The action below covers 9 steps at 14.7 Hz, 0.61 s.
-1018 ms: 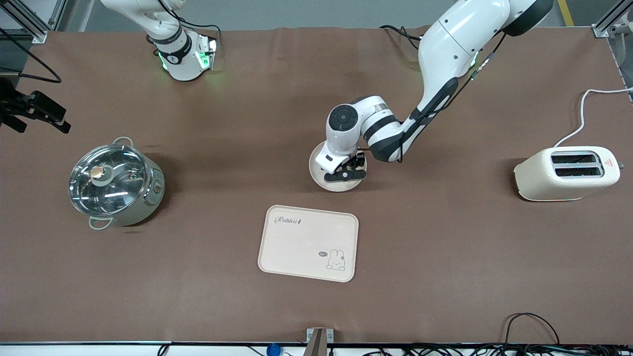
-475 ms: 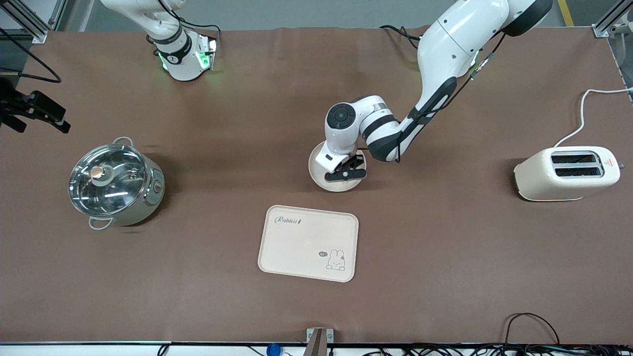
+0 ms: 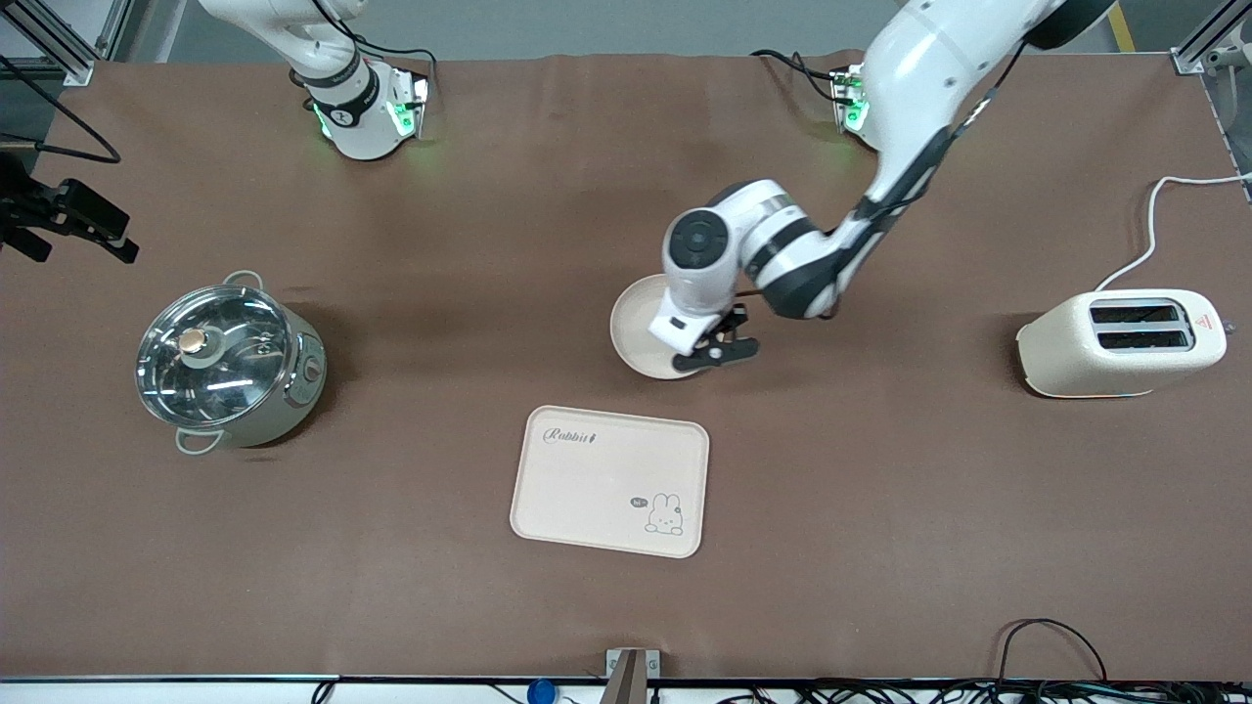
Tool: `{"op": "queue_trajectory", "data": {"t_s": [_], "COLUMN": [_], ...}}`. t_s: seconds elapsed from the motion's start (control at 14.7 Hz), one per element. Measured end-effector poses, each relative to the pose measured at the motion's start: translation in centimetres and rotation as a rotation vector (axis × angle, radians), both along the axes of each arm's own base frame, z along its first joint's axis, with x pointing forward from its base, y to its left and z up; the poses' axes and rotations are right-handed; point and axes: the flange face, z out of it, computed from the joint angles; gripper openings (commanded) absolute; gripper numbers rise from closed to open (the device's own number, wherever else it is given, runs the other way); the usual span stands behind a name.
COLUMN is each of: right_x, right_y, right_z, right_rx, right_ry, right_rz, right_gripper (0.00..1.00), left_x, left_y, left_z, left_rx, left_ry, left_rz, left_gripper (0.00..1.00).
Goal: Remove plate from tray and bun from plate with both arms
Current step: 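Carry the bun with the left gripper toward the toaster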
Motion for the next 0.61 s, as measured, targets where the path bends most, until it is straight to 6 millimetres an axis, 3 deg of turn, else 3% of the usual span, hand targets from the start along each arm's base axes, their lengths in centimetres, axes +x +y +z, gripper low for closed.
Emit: {"op": "queue_trajectory", "data": {"t_s": [0.14,0.27,0.41,0.61], "right_x": [0.0,0.0,0.0,0.0], "right_y": [0.0,0.0,0.0,0.0], "right_z": [0.0,0.0,0.0,0.0], "right_rx": [-0.001,-0.001,-0.002,-0.002], "right_ry": [0.000,0.000,0.001,0.001], "right_rz": [0.000,0.000,0.000,0.000], "right_gripper": [1.00,1.00,1.00,1.00], "left_x": [4.2,7.3,9.6,12.3], "left_y": [6.9,12.6,16.0,20.4], "left_z": [5.5,7.2,5.4,0.0], "left_rx": [-0.042,-0.038,0.001,-0.045], "left_ry": [-0.008,-0.047,-0.112,-0.118], "left_rz": [0.028,0.050,0.060,0.064], "left_gripper": [0.00,0.00,0.00,0.00]}}
